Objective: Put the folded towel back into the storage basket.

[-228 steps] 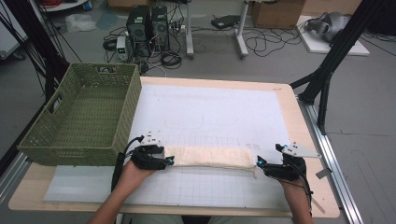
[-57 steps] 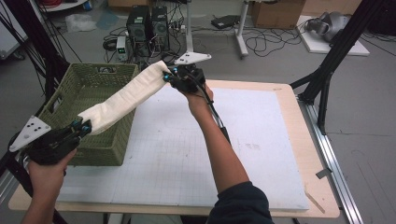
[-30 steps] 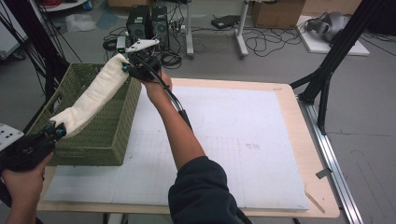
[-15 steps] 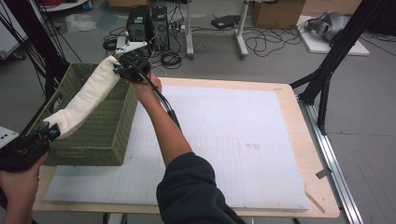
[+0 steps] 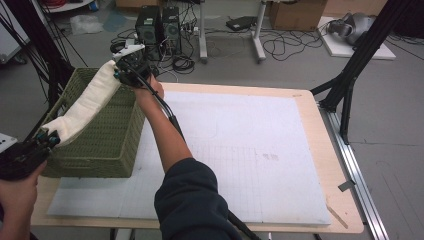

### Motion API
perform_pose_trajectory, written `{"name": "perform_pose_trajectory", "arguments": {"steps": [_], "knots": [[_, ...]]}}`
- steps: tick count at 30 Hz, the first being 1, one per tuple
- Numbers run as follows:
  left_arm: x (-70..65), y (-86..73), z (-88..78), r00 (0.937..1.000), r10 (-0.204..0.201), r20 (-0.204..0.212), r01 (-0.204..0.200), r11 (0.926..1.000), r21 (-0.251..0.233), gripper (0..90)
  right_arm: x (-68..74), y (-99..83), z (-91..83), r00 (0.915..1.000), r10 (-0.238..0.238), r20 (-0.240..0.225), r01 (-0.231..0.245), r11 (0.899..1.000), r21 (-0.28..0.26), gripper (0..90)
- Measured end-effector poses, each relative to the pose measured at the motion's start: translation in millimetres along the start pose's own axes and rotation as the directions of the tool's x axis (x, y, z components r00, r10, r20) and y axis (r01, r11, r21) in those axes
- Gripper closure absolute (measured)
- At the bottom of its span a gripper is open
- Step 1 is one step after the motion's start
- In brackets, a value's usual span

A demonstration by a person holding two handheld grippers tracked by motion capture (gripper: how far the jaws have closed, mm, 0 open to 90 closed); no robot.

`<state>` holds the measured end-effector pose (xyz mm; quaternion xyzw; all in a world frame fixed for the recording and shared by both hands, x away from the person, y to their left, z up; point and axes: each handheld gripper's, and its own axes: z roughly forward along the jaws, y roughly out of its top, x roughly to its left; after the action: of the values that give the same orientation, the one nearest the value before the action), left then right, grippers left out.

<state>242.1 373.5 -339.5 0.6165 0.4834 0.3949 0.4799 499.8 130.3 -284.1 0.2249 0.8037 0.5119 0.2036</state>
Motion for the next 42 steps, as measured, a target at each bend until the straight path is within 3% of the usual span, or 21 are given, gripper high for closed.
{"name": "perform_pose_trajectory", "arguments": {"steps": [10,12,14,15,18,20,25,30,35,37,42], "knots": [[4.9,-2.4,8.5,0.9998,0.005,-0.018,-0.005,0.9993,0.037,81.1,1.4,-0.5,7.8,1.0,0.008,0.0,-0.008,1.0,0.007,80.4],[6.6,-3.2,10.7,0.9995,0.003,-0.033,-0.001,0.9984,0.056,80.6,0.9,-1.3,10.1,1.0,0.008,-0.003,-0.008,1.0,0.013,74.5],[8.7,-3.8,11.6,0.9987,-0.01,-0.049,0.013,0.9981,0.061,71.0,1.1,-3.4,13.0,0.9999,0.007,0.013,-0.007,1.0,0.029,59.3],[10.1,-3.7,10.7,0.9985,-0.022,-0.049,0.025,0.998,0.059,61.0,0.1,-4.3,13.7,0.9999,0.015,0.003,-0.015,0.999,0.033,56.2],[11.5,-0.7,2.5,0.9978,-0.018,-0.064,0.02,0.9997,0.016,44.3,-2.6,-4.8,10.2,0.9999,0.009,0.013,-0.009,0.999,0.037,50.5],[11.7,3.3,-3.0,0.9978,-0.025,-0.062,0.024,0.9997,-0.006,40.4,-5.0,-4.1,4.6,0.9999,0.006,0.014,-0.007,0.999,0.032,49.1],[6.4,8.0,-6.1,0.9993,-0.008,-0.037,0.007,0.9998,-0.017,40.5,-12.3,-4.9,-15.0,0.9999,0.006,0.012,-0.006,1.0,0.012,45.9],[-1.1,4.4,0.4,0.9988,-0.043,0.022,0.043,0.9986,-0.029,37.9,-21.4,-14.1,-40.9,0.9999,0.014,-0.011,-0.014,1.0,-0.019,40.2],[-9.7,4.5,8.0,0.9889,-0.109,0.101,0.115,0.9921,-0.051,28.2,-30.7,-30.4,-65.3,0.9992,0.019,-0.036,-0.02,1.0,-0.022,29.9],[-15.9,4.8,12.8,0.9868,-0.122,0.107,0.128,0.9904,-0.053,20.0,-33.9,-37.5,-75.5,0.9986,0.029,-0.045,-0.03,0.999,-0.015,26.7],[-31.7,5.5,23.3,0.9802,-0.102,0.17,0.109,0.9935,-0.031,17.9,-41.3,-56.8,-100.8,0.9983,0.036,-0.046,-0.036,0.999,-0.01,20.8]]}}
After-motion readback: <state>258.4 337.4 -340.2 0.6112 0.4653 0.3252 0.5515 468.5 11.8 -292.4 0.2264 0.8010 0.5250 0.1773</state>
